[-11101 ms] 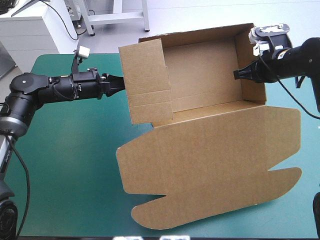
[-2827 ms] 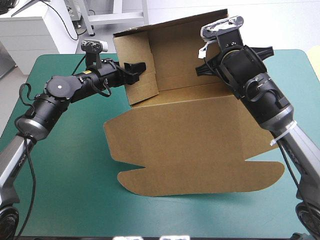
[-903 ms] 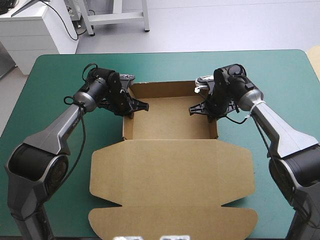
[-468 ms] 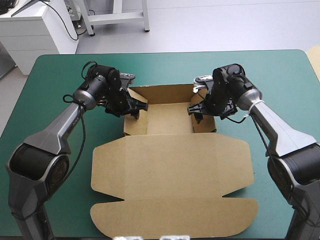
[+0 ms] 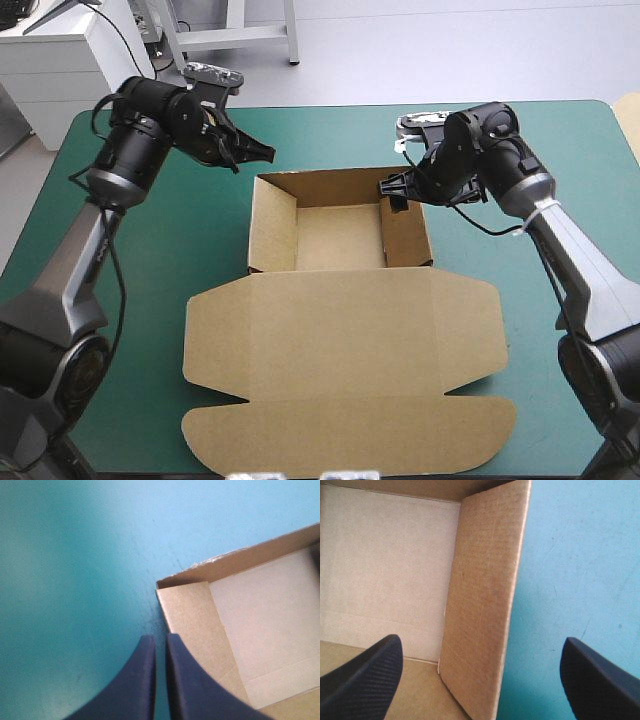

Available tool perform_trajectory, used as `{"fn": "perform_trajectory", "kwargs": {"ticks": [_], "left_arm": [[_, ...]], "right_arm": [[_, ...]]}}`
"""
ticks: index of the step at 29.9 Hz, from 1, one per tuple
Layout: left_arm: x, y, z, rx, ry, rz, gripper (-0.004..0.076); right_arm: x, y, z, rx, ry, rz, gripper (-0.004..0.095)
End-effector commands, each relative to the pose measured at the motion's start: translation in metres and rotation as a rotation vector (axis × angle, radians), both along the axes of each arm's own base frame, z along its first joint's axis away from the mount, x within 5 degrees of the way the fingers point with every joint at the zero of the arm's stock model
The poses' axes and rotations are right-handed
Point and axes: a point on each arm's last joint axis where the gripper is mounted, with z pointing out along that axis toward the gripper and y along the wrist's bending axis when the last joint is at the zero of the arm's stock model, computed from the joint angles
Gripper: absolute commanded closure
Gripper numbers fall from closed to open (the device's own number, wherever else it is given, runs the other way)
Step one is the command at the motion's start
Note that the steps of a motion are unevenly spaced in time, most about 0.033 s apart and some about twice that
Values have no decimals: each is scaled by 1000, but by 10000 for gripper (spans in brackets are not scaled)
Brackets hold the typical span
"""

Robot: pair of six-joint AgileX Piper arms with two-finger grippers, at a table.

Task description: Fold the box

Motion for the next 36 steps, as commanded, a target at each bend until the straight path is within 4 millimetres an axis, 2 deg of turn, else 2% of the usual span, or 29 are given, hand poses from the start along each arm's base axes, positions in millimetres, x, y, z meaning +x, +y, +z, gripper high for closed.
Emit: {"fn": "perform_trajectory", "kwargs": {"ticks": [1, 5, 8, 12, 16, 20, 26, 29, 31, 33, 36], "left_arm": [[-45, 18, 54, -24, -117, -14, 731], [-89, 33, 77, -60, -171, -52, 731], [-120, 48, 79, -40, -183, -34, 731], [-155, 65, 63, -3, -156, -22, 731], [-192, 80, 38, 10, -119, -25, 731], [-221, 93, 9, 37, -101, -32, 731], [-254, 107, -16, -9, -260, -30, 731], [-273, 115, -33, -18, -283, -31, 731], [-282, 119, -43, -18, -285, -31, 731], [-292, 123, -53, -22, -293, -30, 731], [-303, 127, -64, -23, -308, -29, 731]], "right_arm": [[-20, -11, 29, 17, -70, -9, 117], [-19, -11, 23, -1, -67, -10, 117], [-15, -10, 20, 2, -75, -10, 117], [-6, -7, 11, -1, -69, -10, 117], [5, -3, -6, -25, -40, -1, 117], [15, 1, -26, -50, 12, 10, 117], [25, 5, -50, -68, 82, 14, 119], [27, 6, -56, -79, 97, 25, 121], [28, 7, -61, -83, 117, 32, 152], [28, 7, -64, -89, 134, 33, 226], [28, 7, -65, -95, 143, 33, 425]]}}
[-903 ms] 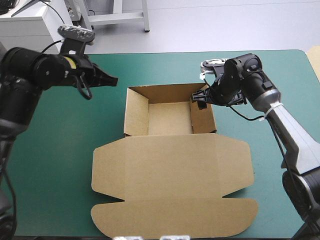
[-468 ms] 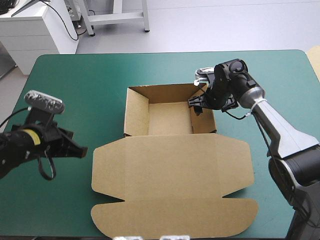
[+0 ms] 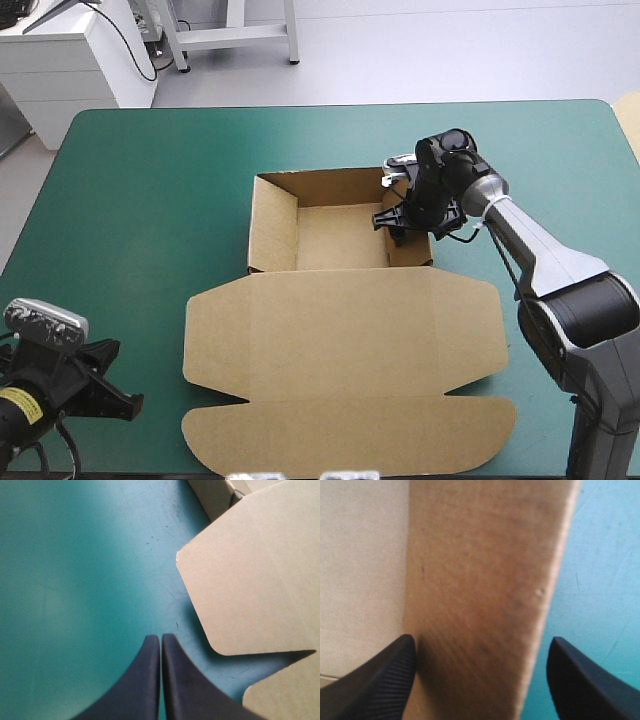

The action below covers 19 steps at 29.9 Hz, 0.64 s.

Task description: Fold the box

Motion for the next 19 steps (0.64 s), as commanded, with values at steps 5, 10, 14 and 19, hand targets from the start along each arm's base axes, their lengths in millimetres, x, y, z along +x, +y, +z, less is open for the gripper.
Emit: {"fn": "perform_trajectory", "kwargs": {"ticks": [5, 10, 14, 19], "left_arm": [[-16, 7, -8, -37, -100, -2, 731], [-23, 10, -7, -45, -119, -2, 731], [-25, 11, -8, -46, -122, -1, 731], [-27, 12, -10, -35, -100, 4, 731]], "right_arm": [[-7, -5, 35, 19, -80, 24, 926], [-11, -6, 50, 26, -120, 73, 929], [-14, -30, 70, -37, -193, 97, 929], [-24, -108, 114, -7, -302, 23, 929]]}}
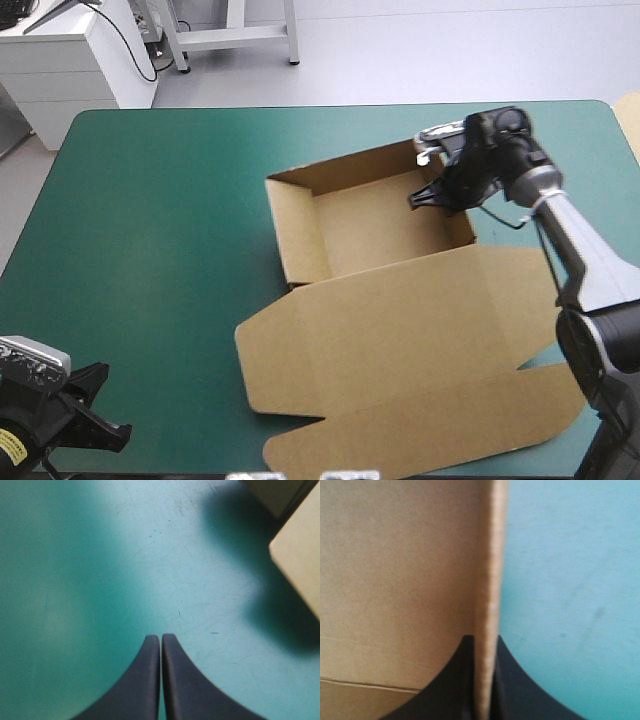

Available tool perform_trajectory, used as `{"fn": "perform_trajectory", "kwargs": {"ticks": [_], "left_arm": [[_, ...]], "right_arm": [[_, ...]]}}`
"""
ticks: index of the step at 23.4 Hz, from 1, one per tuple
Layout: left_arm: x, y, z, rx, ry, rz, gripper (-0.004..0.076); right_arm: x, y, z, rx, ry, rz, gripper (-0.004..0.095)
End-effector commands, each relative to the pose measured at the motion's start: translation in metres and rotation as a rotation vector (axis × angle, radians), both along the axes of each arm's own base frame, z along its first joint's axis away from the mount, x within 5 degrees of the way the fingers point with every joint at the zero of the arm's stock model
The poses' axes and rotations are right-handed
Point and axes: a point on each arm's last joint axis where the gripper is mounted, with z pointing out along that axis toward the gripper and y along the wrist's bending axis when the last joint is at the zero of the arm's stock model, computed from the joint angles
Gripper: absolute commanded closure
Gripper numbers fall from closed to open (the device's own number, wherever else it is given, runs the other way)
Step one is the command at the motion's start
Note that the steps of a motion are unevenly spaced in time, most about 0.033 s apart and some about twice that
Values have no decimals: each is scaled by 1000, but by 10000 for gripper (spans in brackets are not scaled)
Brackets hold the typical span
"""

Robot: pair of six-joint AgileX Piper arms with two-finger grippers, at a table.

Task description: Fold the box

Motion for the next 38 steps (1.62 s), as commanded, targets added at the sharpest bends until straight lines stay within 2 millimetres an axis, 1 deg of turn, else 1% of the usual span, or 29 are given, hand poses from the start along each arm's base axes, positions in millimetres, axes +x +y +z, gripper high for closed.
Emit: {"fn": "perform_trajectory", "kwargs": {"ticks": [1, 2, 4, 5, 7, 9, 10, 11, 12, 13, 14, 15, 16, 17, 18, 19, 20, 22, 23, 24, 25, 26, 27, 29, 32, 34, 35, 36, 38], "left_arm": [[1, 0, 7, -11, -28, 1, 731], [-1, 1, 5, -1, -2, 4, 731], [-2, 2, 3, 7, 23, 7, 731], [-3, 2, 2, 11, 33, 8, 731], [-4, 2, 2, 12, 35, 9, 731], [-5, 3, 2, 10, 32, 9, 731], [-4, 3, 2, 11, 34, 9, 731], [-4, 2, 2, 11, 34, 9, 731], [-4, 3, 2, 11, 35, 9, 731], [-4, 3, 2, 8, 36, 12, 731], [-5, 2, 1, 5, 42, 9, 731], [-5, 2, 1, 4, 45, 8, 731], [-5, 2, 1, 4, 45, 8, 731], [-5, 3, 1, 9, 43, 12, 731], [-5, 3, 1, 13, 41, 14, 731], [-5, 3, 1, 13, 41, 14, 731], [-5, 3, 1, 13, 41, 14, 731], [-5, 3, 1, 13, 41, 14, 731], [-5, 3, 1, 13, 41, 14, 731], [-5, 3, 1, 13, 41, 14, 731], [-5, 3, 1, 13, 41, 14, 731], [-5, 3, 1, 15, 41, 13, 731], [-5, 3, 1, 16, 41, 12, 731], [-5, 3, 1, 22, 39, 7, 731], [-5, 3, 1, 22, 39, 7, 731], [-5, 3, 1, 21, 40, 6, 731], [-5, 3, 2, 15, 38, 9, 731], [-4, 2, 2, 6, 27, 12, 731], [-4, 2, 2, 4, 28, 13, 731]], "right_arm": [[-23, -64, 63, 20, -166, -81, 929], [-26, -89, 68, 12, -183, -146, 929], [-29, -124, 71, -6, -194, -228, 929], [-32, -149, 71, -15, -196, -293, 929], [-37, -182, 71, -19, -206, -388, 929], [-43, -211, 69, -8, -218, -470, 929], [-45, -237, 66, -13, -244, -501, 928], [-45, -246, 64, -12, -256, -519, 925], [-44, -268, 56, -6, -280, -576, 925], [-43, -276, 52, -3, -281, -594, 925], [-40, -290, 38, 4, -257, -625, 925], [-38, -295, 32, 6, -244, -635, 923], [-34, -305, 17, -2, -209, -649, 903], [-32, -309, 10, -3, -191, -654, 870], [-28, -313, -2, -4, -158, -656, 764], [-27, -315, -7, -3, -139, -657, 661], [-26, -316, -10, -2, -131, -658, 537], [-26, -317, -10, -15, -129, -666, 283], [-27, -317, -7, -24, -127, -667, 172], [-28, -317, -1, -24, -126, -676, 85], [-29, -317, 7, -20, -123, -690, 24], [-31, -315, 19, -12, -119, -702, 13], [-33, -314, 35, -12, -144, -708, 15], [-39, -306, 58, 29, -217, -721, 19], [-53, -281, 85, 71, -289, -661, 33], [-67, -262, 98, 67, -310, -638, 89], [-74, -254, 101, 68, -310, -626, 144], [-85, -236, 104, 81, -312, -598, 323], [-96, -217, 106, 92, -319, -564, 569]]}}
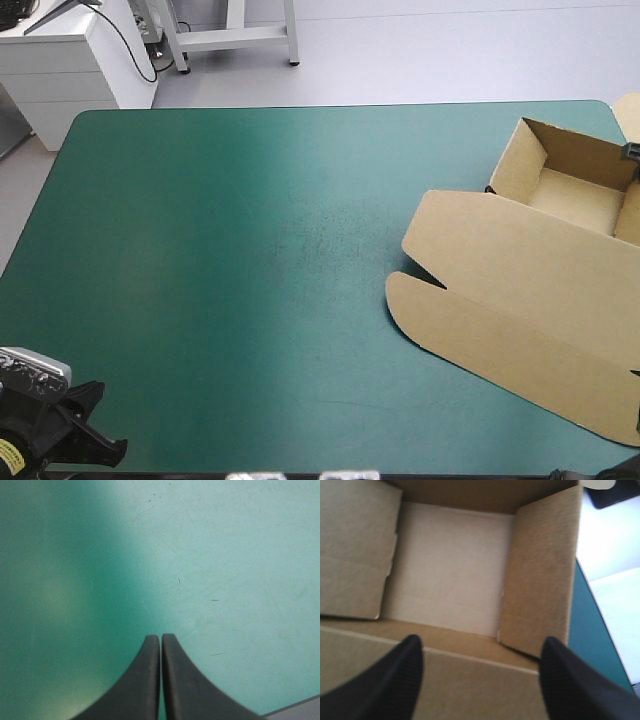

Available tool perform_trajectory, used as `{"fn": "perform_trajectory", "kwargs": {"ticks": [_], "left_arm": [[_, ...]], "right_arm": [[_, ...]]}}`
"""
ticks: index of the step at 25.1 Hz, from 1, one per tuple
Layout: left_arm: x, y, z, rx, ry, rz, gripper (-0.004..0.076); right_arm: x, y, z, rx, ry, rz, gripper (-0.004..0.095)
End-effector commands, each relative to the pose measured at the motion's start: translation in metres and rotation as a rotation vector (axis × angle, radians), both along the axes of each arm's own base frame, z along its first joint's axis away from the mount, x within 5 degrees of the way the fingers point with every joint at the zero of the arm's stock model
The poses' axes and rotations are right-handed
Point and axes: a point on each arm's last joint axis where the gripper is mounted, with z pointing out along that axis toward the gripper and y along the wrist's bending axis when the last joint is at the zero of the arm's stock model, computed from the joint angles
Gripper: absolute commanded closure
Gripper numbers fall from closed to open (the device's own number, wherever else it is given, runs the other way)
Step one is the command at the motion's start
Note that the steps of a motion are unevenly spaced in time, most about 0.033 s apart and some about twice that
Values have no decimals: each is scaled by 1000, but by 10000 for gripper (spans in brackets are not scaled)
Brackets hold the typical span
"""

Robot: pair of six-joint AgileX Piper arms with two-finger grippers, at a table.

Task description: Fold the box

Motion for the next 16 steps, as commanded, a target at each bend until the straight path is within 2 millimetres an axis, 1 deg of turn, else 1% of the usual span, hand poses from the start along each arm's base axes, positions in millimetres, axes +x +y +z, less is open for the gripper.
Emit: {"fn": "perform_trajectory", "kwargs": {"ticks": [1, 2, 3, 4, 6, 9, 10, 11, 12, 13, 14, 15, 16], "left_arm": [[4, -1, 9, -25, -53, 2, 731], [4, -1, 9, -24, -50, 3, 731], [4, -1, 9, -24, -49, 3, 731], [4, -1, 9, -24, -49, 2, 731], [4, -1, 9, -25, -50, 2, 731], [4, -1, 9, -21, -50, 4, 731], [3, -1, 8, -25, -46, 2, 731], [3, -2, 8, -37, -40, 6, 731], [3, -2, 8, -50, -39, 16, 731], [4, -2, 10, -71, -50, 34, 731], [4, -2, 10, -84, -63, 38, 731], [1, -1, 14, -111, -121, 36, 731], [-2, 0, 16, -124, -157, 34, 731]], "right_arm": [[-34, 42, 33, -37, -116, 70, 748], [-40, 52, 35, -45, -135, 92, 866], [-48, 64, 43, -62, -178, 118, 926], [-56, 76, 46, -72, -202, 151, 908], [-73, 99, 56, -88, -249, 216, 908], [-96, 125, 60, -86, -275, 303, 909], [-109, 136, 61, -84, -288, 344, 909], [-126, 149, 55, -77, -290, 400, 909], [-136, 155, 51, -75, -292, 430, 909], [-157, 165, 45, -90, -324, 496, 910], [-168, 169, 41, -102, -342, 530, 910], [-189, 173, 33, -117, -384, 575, 910], [-200, 174, 30, -124, -414, 590, 910]]}}
